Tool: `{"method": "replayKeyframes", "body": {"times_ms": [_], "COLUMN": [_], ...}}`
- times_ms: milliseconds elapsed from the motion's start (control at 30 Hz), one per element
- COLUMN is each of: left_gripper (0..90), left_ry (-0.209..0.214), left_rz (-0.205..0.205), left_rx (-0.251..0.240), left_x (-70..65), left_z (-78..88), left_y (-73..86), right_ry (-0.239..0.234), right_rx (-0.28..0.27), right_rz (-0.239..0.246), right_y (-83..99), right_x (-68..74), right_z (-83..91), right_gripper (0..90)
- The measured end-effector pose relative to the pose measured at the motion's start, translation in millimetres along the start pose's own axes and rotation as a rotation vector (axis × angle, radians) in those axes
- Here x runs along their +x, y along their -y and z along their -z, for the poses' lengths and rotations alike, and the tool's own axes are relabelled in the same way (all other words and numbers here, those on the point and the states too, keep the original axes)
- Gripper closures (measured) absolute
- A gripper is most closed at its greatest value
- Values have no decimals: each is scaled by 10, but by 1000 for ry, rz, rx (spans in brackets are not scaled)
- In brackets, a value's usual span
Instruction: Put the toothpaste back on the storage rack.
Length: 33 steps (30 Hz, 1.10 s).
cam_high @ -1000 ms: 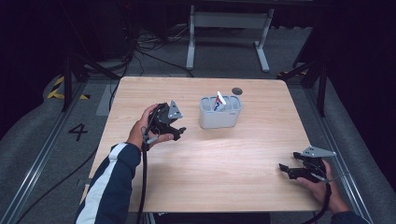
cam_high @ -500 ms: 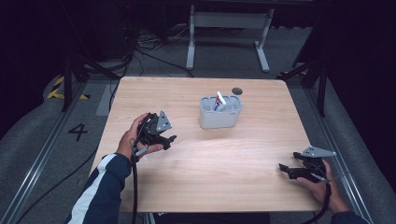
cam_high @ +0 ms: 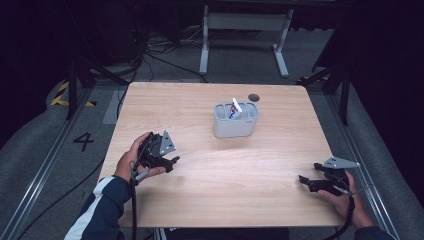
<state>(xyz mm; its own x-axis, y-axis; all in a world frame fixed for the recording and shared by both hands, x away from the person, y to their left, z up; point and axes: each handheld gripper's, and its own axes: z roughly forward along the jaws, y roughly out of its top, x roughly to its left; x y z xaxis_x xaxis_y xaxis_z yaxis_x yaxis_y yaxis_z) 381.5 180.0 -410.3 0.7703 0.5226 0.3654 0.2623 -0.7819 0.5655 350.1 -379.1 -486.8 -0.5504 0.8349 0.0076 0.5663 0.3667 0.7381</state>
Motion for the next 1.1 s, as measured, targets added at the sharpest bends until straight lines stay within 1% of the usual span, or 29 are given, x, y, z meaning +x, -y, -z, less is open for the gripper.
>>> {"method": "replayKeyframes", "body": {"times_ms": [33, 100, 133, 167, 233, 267, 333, 433, 500, 533, 600, 633, 667, 700, 800, 833, 933, 967, 1000, 1033, 1067, 1100], "left_gripper": [218, 218, 218, 218, 217, 218, 217, 217, 217, 217, 216, 215, 215, 214, 214, 214, 210, 210, 210, 209, 208, 207], "left_ry": [3, -3, -1, -1, -4, -4, -1, -9, -11, -7, -10, -10, -8, -12, -5, 2, 12, 13, 23, 23, 34, 45], "left_rz": [7, 6, 5, 5, 14, 9, 16, 25, 27, 43, 44, 44, 55, 57, 78, 80, 101, 104, 106, 106, 137, 155], "left_rx": [4, 7, 23, 23, 30, 39, 48, 60, 62, 57, 63, 63, 73, 68, 74, 83, 84, 74, 80, 80, 63, 57], "left_x": [-8, -22, -28, -28, -49, -49, -58, -67, -67, -73, -82, -82, -91, -94, -108, -113, -137, -141, -140, -140, -157, -170], "left_z": [10, 17, 28, 28, 36, 45, 52, 80, 89, 103, 118, 118, 130, 133, 146, 152, 142, 135, 140, 140, 137, 133], "left_y": [26, 90, 122, 122, 207, 233, 291, 375, 402, 466, 524, 524, 566, 598, 690, 718, 815, 846, 869, 869, 937, 969], "right_ry": [1, 2, 2, 2, 1, 2, 2, 2, 2, 2, 2, 2, 2, 2, 1, 1, 1, 1, 1, 1, 2, 1], "right_rx": [0, 0, 0, 0, 0, 0, 0, 0, 0, 0, 0, 0, 0, 0, 0, 0, 0, 0, 0, 0, 0, 0], "right_rz": [1, -2, -1, -1, -2, -1, -1, -1, -2, -1, -1, -1, -1, -1, -2, -1, -2, -1, -2, -2, -2, -2], "right_y": [0, 1, 1, 0, 0, 1, 1, 1, 1, 1, 1, 1, 1, 1, 1, 1, 1, 1, 1, 1, 1, 1], "right_x": [1, 2, 2, 2, 2, 2, 2, 2, 2, 2, 2, 2, 2, 2, 1, 1, 1, 1, 1, 1, 1, 1], "right_z": [1, 1, 1, 1, 1, 1, 1, 1, 1, 1, 1, 1, 1, 1, 1, 1, 1, 1, 1, 1, 1, 1], "right_gripper": [155, 155, 155, 155, 155, 155, 155, 155, 155, 155, 155, 155, 155, 155, 155, 155, 155, 155, 155, 155, 155, 155]}}
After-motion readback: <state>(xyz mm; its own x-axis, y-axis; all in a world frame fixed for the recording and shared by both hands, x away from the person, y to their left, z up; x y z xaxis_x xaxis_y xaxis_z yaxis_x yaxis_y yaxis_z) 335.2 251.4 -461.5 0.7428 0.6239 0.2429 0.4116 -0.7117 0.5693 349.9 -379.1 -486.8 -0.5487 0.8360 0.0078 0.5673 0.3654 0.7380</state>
